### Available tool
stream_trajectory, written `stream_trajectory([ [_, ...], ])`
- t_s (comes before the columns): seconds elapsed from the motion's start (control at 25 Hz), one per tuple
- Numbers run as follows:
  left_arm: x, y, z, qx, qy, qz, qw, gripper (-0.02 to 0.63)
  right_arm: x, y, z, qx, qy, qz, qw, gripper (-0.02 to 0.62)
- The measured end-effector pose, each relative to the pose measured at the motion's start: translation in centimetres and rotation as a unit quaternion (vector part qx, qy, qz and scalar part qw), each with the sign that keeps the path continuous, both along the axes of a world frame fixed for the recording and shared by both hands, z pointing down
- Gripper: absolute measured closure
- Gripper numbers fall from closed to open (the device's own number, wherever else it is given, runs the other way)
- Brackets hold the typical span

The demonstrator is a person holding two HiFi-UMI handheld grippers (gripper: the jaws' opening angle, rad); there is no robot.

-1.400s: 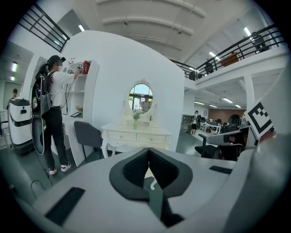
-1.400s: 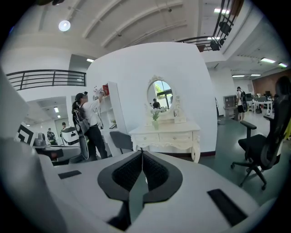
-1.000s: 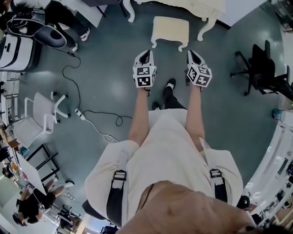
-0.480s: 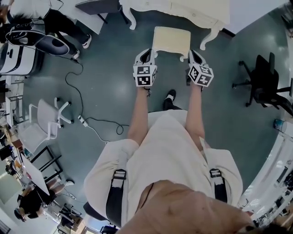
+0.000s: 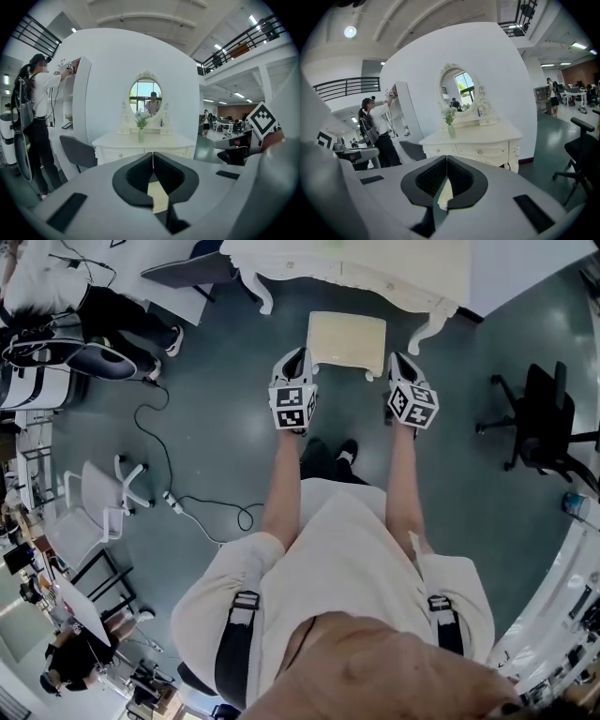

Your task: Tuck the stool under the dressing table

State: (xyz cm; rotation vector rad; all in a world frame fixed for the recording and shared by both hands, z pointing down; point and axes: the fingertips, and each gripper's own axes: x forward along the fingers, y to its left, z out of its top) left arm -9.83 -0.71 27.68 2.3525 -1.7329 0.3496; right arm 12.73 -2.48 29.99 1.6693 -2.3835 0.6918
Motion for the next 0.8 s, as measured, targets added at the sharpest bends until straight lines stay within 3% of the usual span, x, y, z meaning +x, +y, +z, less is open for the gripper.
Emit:
stream_trajectory([
  [0.16,0.3,-2.0,1.7,0.009,0.010,0.009,0.9999,0.589,0.2,-2.2,1.7,-0.003,0.006,-0.005,1.000,0.552],
  [0.52,-2.1,-11.3,12.8,-0.019,0.029,0.005,0.9994,0.581,0.4,-9.0,10.8,-0.020,0.049,0.008,0.999,0.551],
  [0.8,-4.3,-12.7,23.7,-0.038,0.004,0.011,0.9992,0.569,0.0,-9.7,21.3,-0.029,0.049,0.015,0.998,0.551],
])
